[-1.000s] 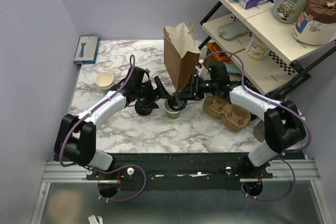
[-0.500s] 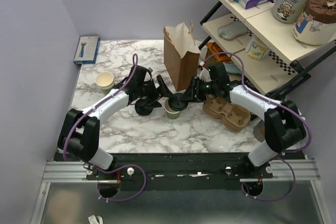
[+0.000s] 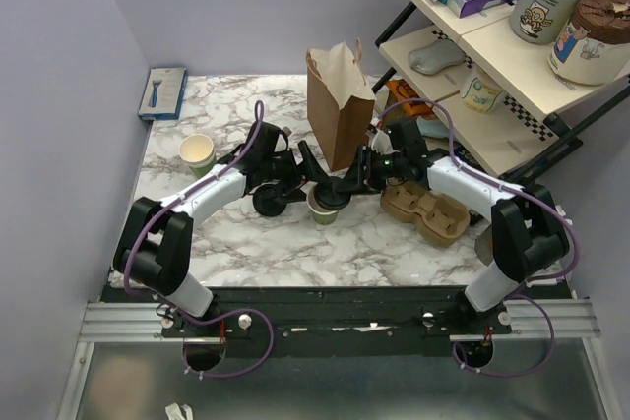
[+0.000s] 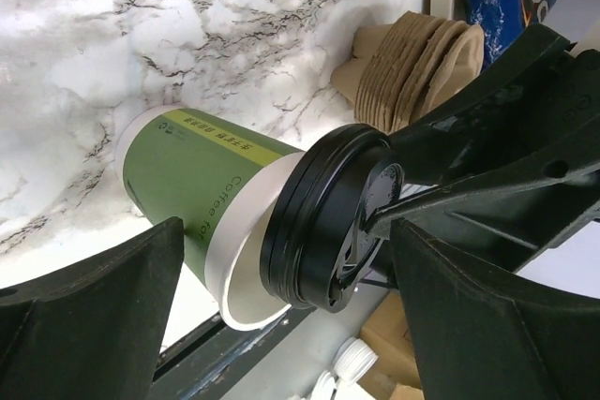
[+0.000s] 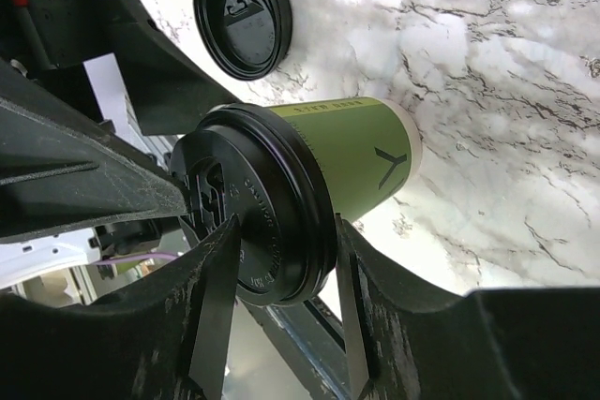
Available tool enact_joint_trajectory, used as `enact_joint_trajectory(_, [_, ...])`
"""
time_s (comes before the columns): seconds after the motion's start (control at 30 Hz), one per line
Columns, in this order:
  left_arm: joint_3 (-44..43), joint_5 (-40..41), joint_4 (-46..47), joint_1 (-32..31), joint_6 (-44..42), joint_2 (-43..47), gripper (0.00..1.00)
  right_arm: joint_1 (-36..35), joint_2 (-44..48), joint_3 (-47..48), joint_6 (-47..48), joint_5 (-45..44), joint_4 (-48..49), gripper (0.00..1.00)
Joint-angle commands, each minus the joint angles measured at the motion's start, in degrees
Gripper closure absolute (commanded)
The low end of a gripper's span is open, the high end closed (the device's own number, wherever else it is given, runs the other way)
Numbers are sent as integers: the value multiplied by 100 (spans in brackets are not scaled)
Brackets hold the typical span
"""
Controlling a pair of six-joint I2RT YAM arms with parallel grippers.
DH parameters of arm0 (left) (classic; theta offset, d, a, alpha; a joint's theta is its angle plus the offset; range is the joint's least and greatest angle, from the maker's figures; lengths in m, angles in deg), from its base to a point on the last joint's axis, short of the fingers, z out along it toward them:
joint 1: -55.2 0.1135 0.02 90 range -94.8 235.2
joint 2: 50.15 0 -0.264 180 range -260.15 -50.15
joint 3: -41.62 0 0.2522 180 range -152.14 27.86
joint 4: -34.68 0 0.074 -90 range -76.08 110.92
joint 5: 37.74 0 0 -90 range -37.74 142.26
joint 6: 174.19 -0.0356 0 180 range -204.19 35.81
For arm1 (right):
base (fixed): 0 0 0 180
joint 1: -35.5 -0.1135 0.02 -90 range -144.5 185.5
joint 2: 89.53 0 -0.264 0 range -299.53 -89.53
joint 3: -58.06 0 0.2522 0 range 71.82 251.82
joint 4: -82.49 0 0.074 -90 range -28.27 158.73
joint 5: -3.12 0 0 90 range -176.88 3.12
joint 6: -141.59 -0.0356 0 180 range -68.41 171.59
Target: Pack the takeout coffee
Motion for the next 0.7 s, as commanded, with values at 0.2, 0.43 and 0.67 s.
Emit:
enact_joint_trajectory(0.2, [-148,-115,-50,-43,-18,-116,8,-261,-92,338,261,43,-416,44])
enact_joint_trajectory(0.43, [-218,79,-261,-43,-150,-29,7,-305,-189,426,419,-18,-733,42])
enact_joint_trajectory(0.67, [-209,360,-569,-43,-273,331,1,-314,-92,417,454,-177,-760,41])
